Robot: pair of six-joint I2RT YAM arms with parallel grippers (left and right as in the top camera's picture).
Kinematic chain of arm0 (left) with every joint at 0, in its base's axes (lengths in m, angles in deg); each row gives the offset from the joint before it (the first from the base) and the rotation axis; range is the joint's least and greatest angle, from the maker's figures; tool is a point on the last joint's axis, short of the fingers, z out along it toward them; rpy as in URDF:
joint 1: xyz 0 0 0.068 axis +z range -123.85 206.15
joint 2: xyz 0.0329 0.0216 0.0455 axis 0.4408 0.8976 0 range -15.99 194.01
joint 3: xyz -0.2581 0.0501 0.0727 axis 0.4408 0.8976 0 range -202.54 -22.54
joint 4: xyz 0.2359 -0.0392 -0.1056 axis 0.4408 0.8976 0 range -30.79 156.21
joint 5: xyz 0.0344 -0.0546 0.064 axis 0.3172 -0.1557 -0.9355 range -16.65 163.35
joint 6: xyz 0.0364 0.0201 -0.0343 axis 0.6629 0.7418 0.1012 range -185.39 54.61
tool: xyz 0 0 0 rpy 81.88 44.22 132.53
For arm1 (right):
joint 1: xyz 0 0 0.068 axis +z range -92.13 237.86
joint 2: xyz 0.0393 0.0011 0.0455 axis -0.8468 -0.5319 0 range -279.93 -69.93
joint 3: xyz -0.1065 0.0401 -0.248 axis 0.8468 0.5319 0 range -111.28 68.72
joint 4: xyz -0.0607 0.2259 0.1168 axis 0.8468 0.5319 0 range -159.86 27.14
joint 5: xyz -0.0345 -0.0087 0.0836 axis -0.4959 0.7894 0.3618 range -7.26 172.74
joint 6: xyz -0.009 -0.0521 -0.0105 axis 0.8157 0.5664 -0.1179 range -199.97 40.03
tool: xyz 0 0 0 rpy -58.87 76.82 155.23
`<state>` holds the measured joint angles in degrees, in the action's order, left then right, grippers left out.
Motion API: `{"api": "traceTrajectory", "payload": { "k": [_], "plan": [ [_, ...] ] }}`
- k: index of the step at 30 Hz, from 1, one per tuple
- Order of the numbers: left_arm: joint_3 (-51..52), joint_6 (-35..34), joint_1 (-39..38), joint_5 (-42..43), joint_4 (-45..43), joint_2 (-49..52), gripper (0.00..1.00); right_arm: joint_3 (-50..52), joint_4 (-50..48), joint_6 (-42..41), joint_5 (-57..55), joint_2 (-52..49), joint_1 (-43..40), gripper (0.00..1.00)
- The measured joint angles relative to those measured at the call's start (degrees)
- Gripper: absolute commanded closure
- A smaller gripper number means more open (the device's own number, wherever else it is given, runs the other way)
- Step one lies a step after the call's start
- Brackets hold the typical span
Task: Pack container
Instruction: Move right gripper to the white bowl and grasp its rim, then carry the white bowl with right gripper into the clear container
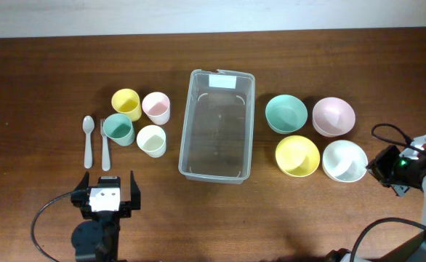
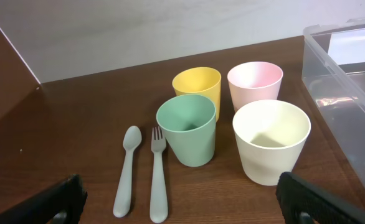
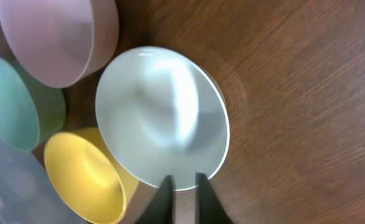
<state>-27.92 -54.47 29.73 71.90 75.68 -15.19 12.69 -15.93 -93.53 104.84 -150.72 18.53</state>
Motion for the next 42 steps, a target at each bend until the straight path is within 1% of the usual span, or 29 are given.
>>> {"api": "traceTrajectory", "payload": {
  "k": [1,2,3,5,10,12,13,16,19,20,21,23,29,35,38,40,42],
  "plan": [
    [0.0,0.0,0.0,0.0,0.0,0.0,0.0,0.0,-0.07,0.0,-0.13,-0.17,0.0,0.47],
    [0.0,0.0,0.0,0.0,0.0,0.0,0.0,0.0,-0.13,0.11,-0.35,-0.42,0.0,0.39],
    [0.0,0.0,0.0,0.0,0.0,0.0,0.0,0.0,-0.17,0.48,-0.68,-0.81,0.0,0.34],
    [0.0,0.0,0.0,0.0,0.0,0.0,0.0,0.0,-0.48,0.35,-1.46,-2.16,0.0,0.31],
    [0.0,0.0,0.0,0.0,0.0,0.0,0.0,0.02,-3.28,0.42,-2.34,-6.47,0.0,0.32],
    [0.0,0.0,0.0,0.0,0.0,0.0,0.0,0.02,-3.93,0.39,-2.54,-8.39,0.0,0.35],
    [0.0,0.0,0.0,0.0,0.0,0.0,0.0,0.02,-4.35,0.44,-2.47,-9.46,0.0,0.4],
    [0.0,0.0,0.0,0.02,0.0,0.0,0.0,0.02,-6.05,0.33,-1.49,-12.92,0.0,0.51],
    [0.0,0.0,0.0,0.02,0.0,0.0,0.0,0.26,-8.26,0.33,0.09,-16.96,0.0,0.75],
    [0.0,0.0,0.0,0.0,0.0,0.0,0.0,0.48,-9.27,0.39,0.85,-18.95,0.0,0.86],
    [0.0,0.0,0.0,0.02,0.0,0.0,0.0,0.61,-9.46,0.35,1.22,-19.63,0.0,0.91],
    [0.0,0.0,0.0,0.02,0.0,0.0,0.0,0.81,-10.03,0.28,1.95,-20.5,0.0,0.96],
    [0.0,0.0,0.0,0.02,0.0,0.0,0.0,0.87,-10.86,0.24,4.22,-20.85,-0.07,0.96],
    [0.0,-0.02,0.0,0.0,0.0,0.0,0.0,0.87,-9.07,0.31,9.38,-19.23,-1.16,0.96],
    [0.0,0.0,0.0,0.02,0.0,0.0,0.0,0.96,-7.61,0.35,12.46,-14.53,-1.14,0.96],
    [0.0,-0.02,0.0,0.02,0.0,0.0,0.0,0.92,-5.86,0.28,14.56,-9.57,-0.46,0.96],
    [0.0,0.0,0.0,0.0,0.0,0.0,0.0,0.31,-3.23,0.28,16.02,-3.52,1.9,0.96]
  ]
}}
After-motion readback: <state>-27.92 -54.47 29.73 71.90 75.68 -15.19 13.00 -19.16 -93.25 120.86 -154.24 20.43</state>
